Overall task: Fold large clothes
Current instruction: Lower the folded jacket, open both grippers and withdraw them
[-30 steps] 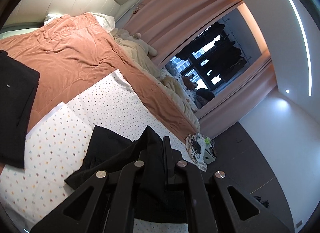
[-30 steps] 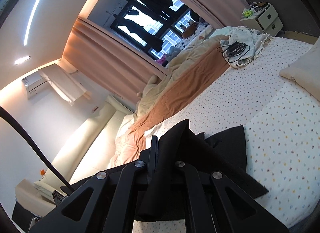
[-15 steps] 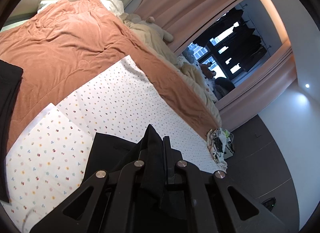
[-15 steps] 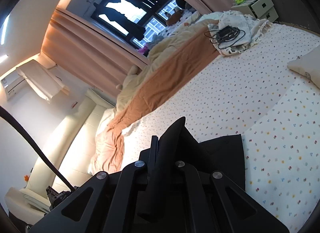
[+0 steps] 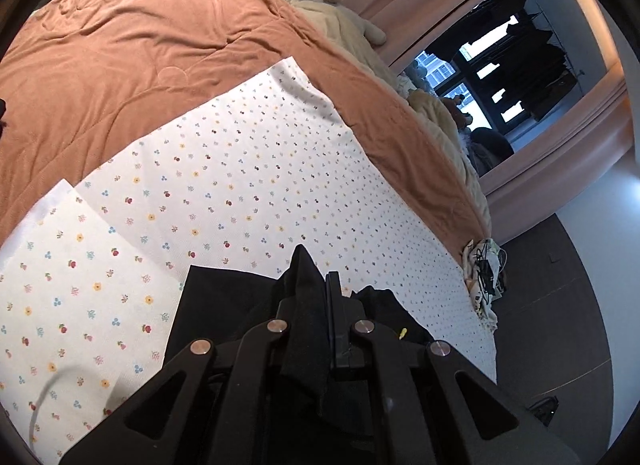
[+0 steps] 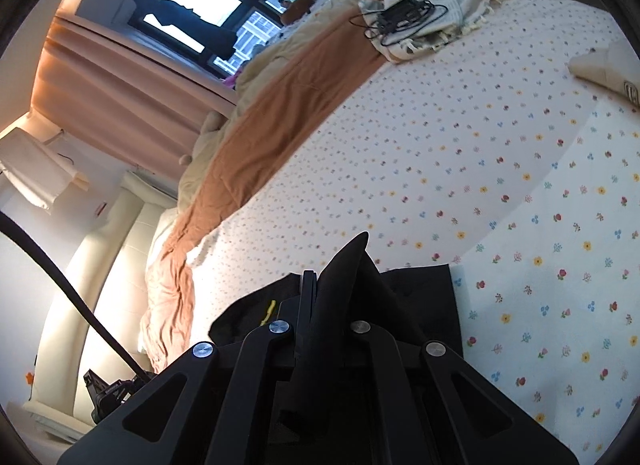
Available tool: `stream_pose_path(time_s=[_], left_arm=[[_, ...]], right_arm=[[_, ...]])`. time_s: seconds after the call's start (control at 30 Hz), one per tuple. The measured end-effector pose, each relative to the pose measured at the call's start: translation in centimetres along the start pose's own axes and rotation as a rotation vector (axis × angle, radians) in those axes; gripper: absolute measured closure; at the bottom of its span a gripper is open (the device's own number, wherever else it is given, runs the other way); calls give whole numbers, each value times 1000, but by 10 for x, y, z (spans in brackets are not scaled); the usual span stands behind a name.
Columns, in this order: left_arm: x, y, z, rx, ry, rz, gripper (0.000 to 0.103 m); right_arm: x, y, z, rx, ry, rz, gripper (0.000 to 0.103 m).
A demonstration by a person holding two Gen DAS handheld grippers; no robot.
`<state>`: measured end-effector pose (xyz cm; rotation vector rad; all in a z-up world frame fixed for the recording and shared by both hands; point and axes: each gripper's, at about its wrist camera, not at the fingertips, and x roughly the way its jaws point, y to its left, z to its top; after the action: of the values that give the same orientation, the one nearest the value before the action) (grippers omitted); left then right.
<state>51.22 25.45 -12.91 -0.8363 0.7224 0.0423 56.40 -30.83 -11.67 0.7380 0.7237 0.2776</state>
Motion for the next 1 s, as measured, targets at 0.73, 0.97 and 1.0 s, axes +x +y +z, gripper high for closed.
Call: stream_pose_path(time_s=[0.73, 0.97, 1.0], left_arm=[[38, 1, -3, -57, 87, 11, 0], [-16, -4, -21, 0, 44, 48, 0], [-24, -5, -23, 7, 37, 51, 0]], right_arm=[[-2, 66, 1, -86, 7, -80, 17], [-42, 81, -22, -138, 37, -84, 17], [-46, 82, -24, -141, 44, -83, 17]])
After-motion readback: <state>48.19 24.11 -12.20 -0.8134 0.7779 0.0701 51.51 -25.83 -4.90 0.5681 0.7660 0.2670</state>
